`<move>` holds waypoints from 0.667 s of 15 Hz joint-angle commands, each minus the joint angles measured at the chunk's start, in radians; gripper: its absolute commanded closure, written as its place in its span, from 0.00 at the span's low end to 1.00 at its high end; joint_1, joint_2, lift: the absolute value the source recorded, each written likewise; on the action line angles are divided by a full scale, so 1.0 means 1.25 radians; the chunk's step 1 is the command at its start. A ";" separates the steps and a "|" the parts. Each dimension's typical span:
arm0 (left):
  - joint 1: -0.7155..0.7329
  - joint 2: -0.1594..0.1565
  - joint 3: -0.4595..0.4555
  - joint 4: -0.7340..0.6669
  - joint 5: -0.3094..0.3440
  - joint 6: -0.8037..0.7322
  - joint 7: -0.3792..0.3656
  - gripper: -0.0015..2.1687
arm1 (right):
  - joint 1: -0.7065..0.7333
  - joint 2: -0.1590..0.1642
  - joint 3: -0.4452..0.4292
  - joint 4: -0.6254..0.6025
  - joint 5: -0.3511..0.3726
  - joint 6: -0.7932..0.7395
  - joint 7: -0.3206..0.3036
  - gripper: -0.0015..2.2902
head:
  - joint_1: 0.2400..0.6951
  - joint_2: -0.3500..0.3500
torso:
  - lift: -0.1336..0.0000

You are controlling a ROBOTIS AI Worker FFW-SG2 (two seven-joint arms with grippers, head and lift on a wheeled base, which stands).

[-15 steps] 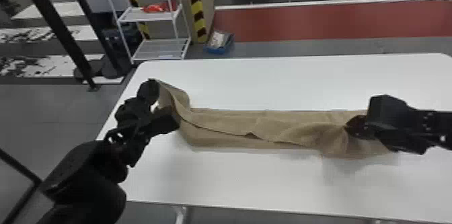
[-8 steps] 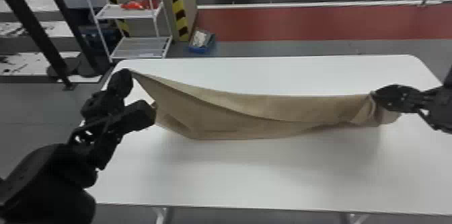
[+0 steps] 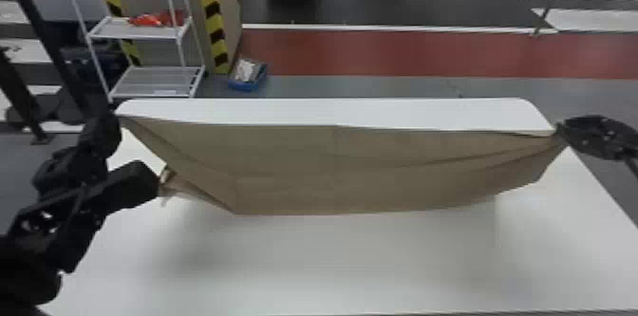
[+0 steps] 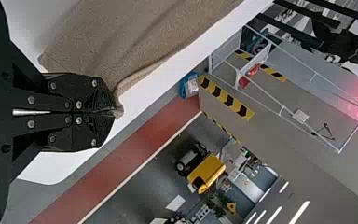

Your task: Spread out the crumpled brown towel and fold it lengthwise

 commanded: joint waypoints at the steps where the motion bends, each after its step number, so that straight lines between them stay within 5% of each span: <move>1: 0.006 0.001 -0.001 0.004 -0.001 -0.002 0.001 0.77 | 0.004 -0.002 -0.004 0.035 -0.004 -0.031 0.000 0.51 | 0.90 0.45 | 0.10; 7: 0.022 -0.007 -0.006 -0.007 -0.014 -0.002 -0.003 0.77 | 0.023 0.005 0.017 0.033 -0.010 -0.031 0.000 0.51 | 0.96 0.45 | 0.10; 10: -0.008 -0.004 -0.014 0.023 -0.008 -0.007 -0.003 0.77 | -0.021 0.005 0.065 0.061 0.001 -0.026 -0.039 0.51 | 0.97 0.46 | 0.10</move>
